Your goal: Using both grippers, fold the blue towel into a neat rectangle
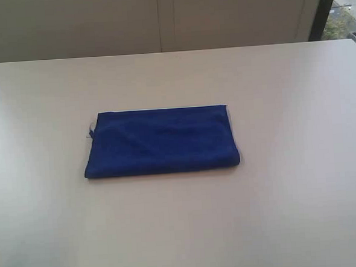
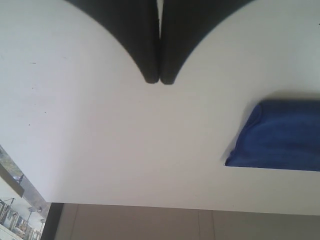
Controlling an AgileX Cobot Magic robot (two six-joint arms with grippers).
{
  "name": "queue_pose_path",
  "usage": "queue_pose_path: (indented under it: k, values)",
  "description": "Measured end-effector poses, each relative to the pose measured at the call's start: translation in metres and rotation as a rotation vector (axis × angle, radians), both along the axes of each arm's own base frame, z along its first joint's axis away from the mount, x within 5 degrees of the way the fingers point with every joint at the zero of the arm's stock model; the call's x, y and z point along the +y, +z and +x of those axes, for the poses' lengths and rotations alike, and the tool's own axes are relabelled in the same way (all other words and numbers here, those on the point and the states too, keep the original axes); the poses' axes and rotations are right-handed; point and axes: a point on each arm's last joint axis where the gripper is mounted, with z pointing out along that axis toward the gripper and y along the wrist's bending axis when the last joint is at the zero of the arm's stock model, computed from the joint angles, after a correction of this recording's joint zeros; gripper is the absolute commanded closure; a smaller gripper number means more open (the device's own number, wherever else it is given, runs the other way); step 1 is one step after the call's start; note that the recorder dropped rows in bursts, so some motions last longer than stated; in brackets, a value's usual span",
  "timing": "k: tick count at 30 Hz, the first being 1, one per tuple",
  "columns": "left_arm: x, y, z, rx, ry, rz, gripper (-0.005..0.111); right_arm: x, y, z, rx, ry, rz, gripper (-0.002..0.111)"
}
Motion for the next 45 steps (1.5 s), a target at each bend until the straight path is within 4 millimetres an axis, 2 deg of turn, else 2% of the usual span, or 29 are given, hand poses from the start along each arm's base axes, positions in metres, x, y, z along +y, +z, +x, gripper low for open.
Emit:
queue_pose_path:
  k: [45]
  values:
    - [0.0004,0.0035,0.0016,-0.042,0.007,-0.003,0.107,0.0,0.0,0.0,0.0,0.0,0.0,0.108]
